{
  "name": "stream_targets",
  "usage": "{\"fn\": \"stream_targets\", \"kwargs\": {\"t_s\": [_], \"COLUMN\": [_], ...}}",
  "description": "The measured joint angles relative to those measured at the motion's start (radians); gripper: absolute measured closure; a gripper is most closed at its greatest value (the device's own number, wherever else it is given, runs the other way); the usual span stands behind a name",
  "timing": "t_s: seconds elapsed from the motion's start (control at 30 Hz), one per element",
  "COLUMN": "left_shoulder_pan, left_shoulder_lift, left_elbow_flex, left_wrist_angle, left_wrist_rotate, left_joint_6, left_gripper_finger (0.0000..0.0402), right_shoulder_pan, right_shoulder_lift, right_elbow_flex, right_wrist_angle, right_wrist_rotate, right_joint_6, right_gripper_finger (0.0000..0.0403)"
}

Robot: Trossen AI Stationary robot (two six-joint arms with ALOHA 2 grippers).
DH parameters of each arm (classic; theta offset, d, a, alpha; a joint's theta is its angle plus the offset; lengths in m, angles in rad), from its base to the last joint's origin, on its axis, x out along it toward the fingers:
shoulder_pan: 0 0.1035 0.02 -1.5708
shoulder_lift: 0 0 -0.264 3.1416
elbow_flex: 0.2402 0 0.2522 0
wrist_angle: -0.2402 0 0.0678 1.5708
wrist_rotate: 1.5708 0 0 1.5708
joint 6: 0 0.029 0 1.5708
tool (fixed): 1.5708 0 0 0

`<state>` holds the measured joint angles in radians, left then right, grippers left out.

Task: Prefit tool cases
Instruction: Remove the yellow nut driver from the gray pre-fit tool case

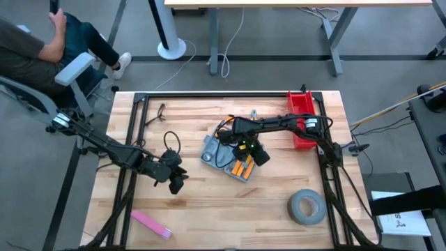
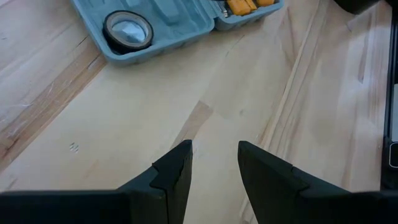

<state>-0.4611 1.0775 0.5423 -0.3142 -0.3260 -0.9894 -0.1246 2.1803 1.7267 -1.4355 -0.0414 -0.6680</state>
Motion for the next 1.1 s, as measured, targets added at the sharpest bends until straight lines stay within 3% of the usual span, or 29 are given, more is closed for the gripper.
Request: {"fn": "stream_targets", "kwargs": {"t_s": [0.23,0.47,0.7,0.87,1.1], "left_shoulder_pan": [0.000,0.000,0.000,0.000,0.000], "left_shoulder_lift": [0.000,0.000,0.000,0.000,0.000], "left_elbow_flex": [0.000,0.000,0.000,0.000,0.000], "left_wrist_angle": [0.000,0.000,0.000,0.000,0.000], "left_wrist_rotate": [0.004,0.007,0.013,0.021,0.025], "left_joint_6": [0.000,-0.006,-0.001,-0.001,-0.001], "left_gripper_finger": [0.0264,0.0264,0.0264,0.0264,0.0264], "right_shoulder_pan": [-0.013,-0.018,-0.029,-0.051,-0.055], "right_shoulder_lift": [0.000,-0.001,-0.002,-0.002,-0.002], "right_elbow_flex": [0.000,0.000,-0.001,-0.011,-0.051], "right_wrist_angle": [-0.001,0.000,0.002,0.004,0.003], "right_wrist_rotate": [-0.050,-0.088,-0.045,-0.044,-0.048], "right_joint_6": [-0.004,-0.001,-0.045,-0.051,-0.067], "right_gripper_finger": [0.0346,0.0258,0.0189,0.0182,0.0203]}}
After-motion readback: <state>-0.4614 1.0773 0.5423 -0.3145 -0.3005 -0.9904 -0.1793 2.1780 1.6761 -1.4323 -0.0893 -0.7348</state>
